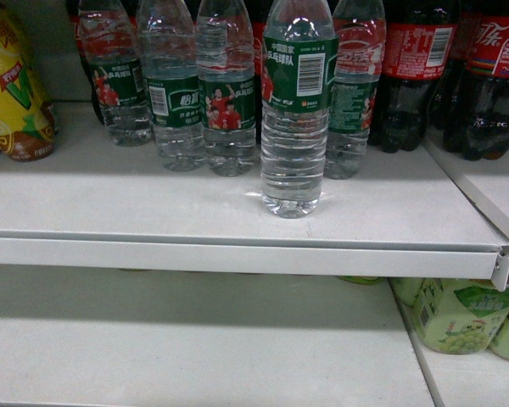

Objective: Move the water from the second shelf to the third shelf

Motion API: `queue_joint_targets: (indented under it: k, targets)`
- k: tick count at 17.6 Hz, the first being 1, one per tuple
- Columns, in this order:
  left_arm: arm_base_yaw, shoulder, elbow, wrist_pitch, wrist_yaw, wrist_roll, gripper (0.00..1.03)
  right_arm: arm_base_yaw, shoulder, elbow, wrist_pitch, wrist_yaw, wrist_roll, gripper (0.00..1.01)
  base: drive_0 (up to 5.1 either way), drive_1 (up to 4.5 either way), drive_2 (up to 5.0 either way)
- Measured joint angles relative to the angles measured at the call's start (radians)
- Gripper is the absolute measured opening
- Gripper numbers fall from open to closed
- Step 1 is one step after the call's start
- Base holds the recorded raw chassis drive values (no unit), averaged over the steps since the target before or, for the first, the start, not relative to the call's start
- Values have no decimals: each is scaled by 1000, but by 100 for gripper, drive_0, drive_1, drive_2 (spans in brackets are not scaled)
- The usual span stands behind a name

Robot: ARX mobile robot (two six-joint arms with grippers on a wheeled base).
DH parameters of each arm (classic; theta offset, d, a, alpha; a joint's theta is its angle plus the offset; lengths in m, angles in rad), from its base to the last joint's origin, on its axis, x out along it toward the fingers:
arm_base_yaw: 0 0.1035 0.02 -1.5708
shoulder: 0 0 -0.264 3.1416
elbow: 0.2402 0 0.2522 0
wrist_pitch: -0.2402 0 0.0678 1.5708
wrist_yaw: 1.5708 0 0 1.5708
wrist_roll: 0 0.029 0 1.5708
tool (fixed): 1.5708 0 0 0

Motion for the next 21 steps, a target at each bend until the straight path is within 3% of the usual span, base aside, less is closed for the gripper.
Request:
queue_joint_targets:
  k: [21]
  targets:
    - [0,0,0,0,0,0,98,0,0,0,0,0,0,98,0,0,0]
